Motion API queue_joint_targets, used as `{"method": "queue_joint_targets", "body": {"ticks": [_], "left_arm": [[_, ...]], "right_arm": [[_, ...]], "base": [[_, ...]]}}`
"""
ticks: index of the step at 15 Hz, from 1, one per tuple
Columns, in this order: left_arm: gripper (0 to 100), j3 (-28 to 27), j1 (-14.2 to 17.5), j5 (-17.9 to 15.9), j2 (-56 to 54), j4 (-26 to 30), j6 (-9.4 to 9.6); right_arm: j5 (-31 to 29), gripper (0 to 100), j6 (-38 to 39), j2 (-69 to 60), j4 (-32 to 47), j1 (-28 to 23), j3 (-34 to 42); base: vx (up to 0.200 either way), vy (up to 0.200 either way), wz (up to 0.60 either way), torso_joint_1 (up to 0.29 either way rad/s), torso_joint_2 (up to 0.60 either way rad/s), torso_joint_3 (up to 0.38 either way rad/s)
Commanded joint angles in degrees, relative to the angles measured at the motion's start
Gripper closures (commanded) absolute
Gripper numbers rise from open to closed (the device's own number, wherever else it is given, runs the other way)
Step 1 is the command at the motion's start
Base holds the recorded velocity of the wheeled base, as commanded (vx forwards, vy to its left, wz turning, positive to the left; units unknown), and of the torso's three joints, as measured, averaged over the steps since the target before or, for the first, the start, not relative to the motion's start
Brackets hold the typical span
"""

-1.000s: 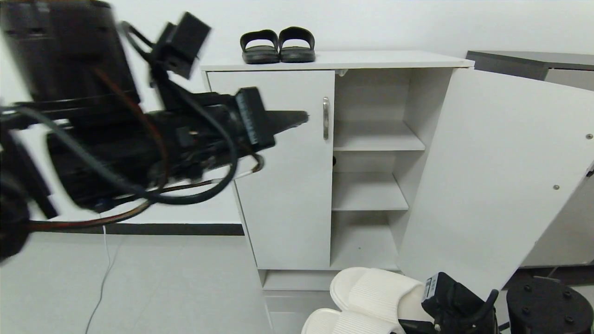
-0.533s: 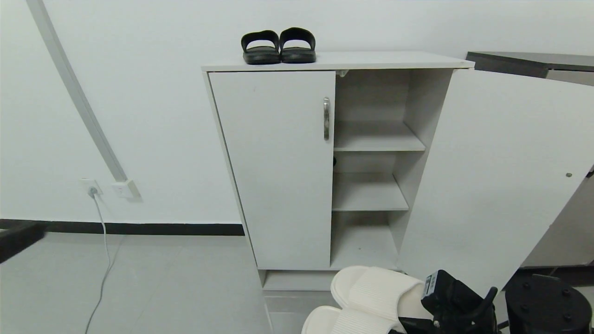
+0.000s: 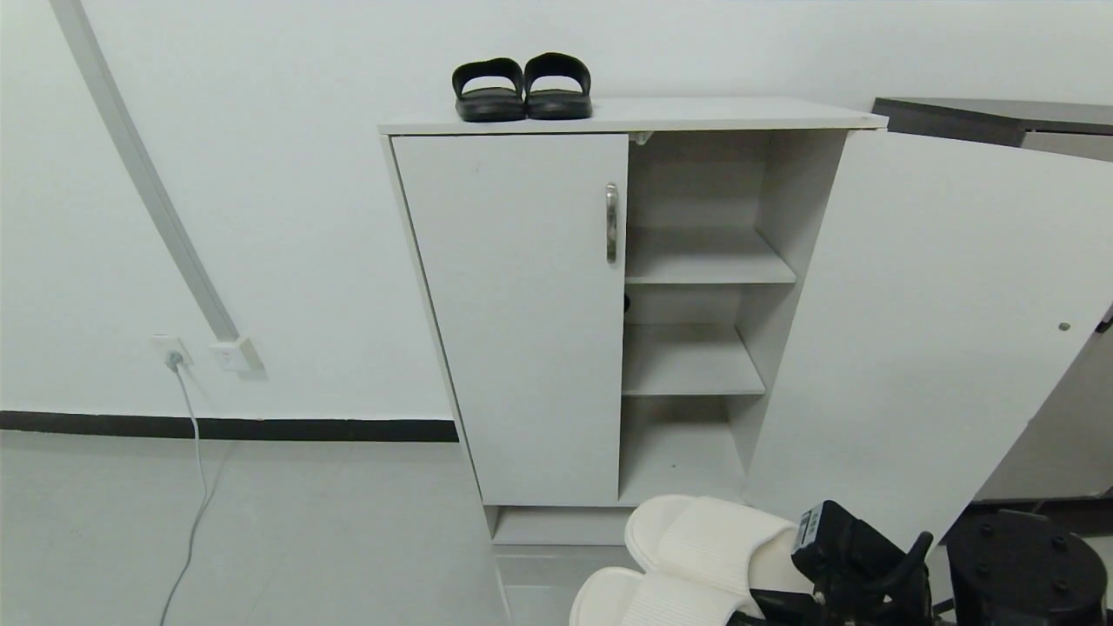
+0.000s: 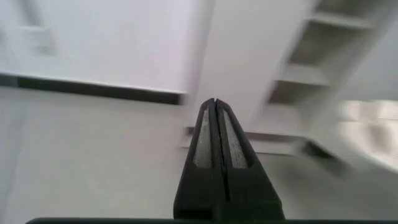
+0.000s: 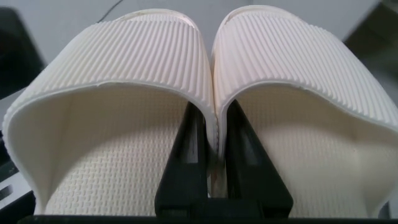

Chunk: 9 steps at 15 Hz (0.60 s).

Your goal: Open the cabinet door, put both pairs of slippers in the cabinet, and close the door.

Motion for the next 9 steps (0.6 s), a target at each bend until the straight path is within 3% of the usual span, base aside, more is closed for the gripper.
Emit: {"method": "queue_joint_targets", "body": {"ticks": [1, 3, 4, 6, 7, 8, 9], "left_arm": [[100, 9.9, 0.9, 3.7, -2.1, -7.7, 2.20], [100, 14.2, 4.1, 8.1, -2.2, -11.0, 4.75], [100, 14.1, 7.1, 7.9, -2.5, -11.0, 5.28], [100, 14.1, 8.9, 7.7, -3.9, -11.0, 5.98], [100, 14.6, 7.9, 3.5, -7.4, -11.3, 10.64], [100, 15.1, 7.8, -2.6, -7.3, -13.0, 11.87], [100, 16.3, 7.8, -8.6, -7.3, -15.5, 10.11]], "right_arm": [[0.1, 100, 0.0, 0.1, 0.0, 0.0, 0.0], [0.1, 100, -0.1, 0.1, 0.0, 0.0, -0.1], [0.1, 100, -0.1, 0.2, 0.0, 0.0, -0.1], [0.1, 100, -0.1, 0.4, 0.0, 0.0, -0.1], [0.1, 100, -0.1, 0.7, -0.1, 0.0, -0.1], [0.1, 100, -0.1, 0.7, 0.0, 0.0, -0.1], [0.1, 100, -0.2, 0.6, 0.0, 0.1, -0.1]], "base": [[0.000, 0.000, 0.00, 0.000, 0.00, 0.000], [0.000, 0.000, 0.00, 0.000, 0.00, 0.000], [0.000, 0.000, 0.00, 0.000, 0.00, 0.000], [0.000, 0.000, 0.00, 0.000, 0.00, 0.000], [0.000, 0.000, 0.00, 0.000, 0.00, 0.000], [0.000, 0.000, 0.00, 0.000, 0.00, 0.000], [0.000, 0.000, 0.00, 0.000, 0.00, 0.000]]}}
